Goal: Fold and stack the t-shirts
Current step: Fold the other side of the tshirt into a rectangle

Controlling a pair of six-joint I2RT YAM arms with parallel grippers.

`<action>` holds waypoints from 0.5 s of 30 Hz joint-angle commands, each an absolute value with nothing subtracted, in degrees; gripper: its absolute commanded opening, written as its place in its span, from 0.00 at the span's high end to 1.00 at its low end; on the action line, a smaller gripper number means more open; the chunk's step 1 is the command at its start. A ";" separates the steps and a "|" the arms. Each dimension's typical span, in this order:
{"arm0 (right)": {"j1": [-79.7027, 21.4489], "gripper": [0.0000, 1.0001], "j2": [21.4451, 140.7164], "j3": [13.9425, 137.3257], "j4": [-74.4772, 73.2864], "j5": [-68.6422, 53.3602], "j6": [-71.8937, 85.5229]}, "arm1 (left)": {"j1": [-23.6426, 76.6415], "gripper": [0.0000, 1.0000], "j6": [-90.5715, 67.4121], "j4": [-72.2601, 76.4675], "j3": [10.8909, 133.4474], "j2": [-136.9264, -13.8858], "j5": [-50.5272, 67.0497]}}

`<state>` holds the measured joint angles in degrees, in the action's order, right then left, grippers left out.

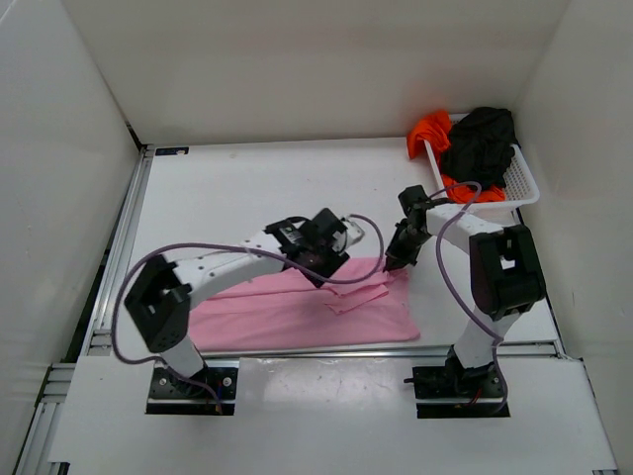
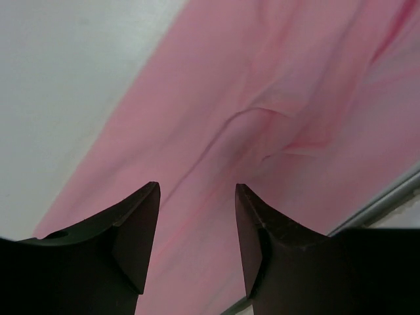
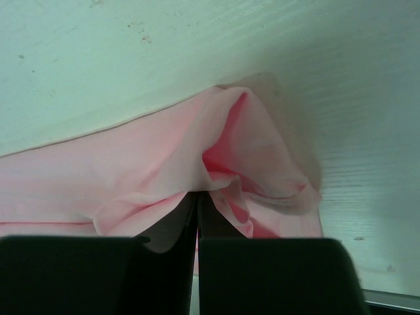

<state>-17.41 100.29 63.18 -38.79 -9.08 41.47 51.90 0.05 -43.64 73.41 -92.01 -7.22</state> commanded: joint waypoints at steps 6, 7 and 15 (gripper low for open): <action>-16.35 1.00 102.74 65.13 -36.92 -13.44 40.52 | 56.95 0.41 0.00 -41.67 82.18 -102.13 1.67; -15.74 1.00 102.74 65.13 -36.91 -13.45 40.52 | 57.56 0.41 0.00 -41.66 82.18 -103.00 1.67; -15.21 1.00 102.74 64.60 -36.39 -13.45 40.52 | 58.89 0.40 0.00 -38.58 82.88 -108.62 0.53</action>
<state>-15.38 102.61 63.24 -37.32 -12.23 41.36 59.02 0.01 -40.21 81.52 -107.50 -0.34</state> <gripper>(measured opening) 0.003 0.600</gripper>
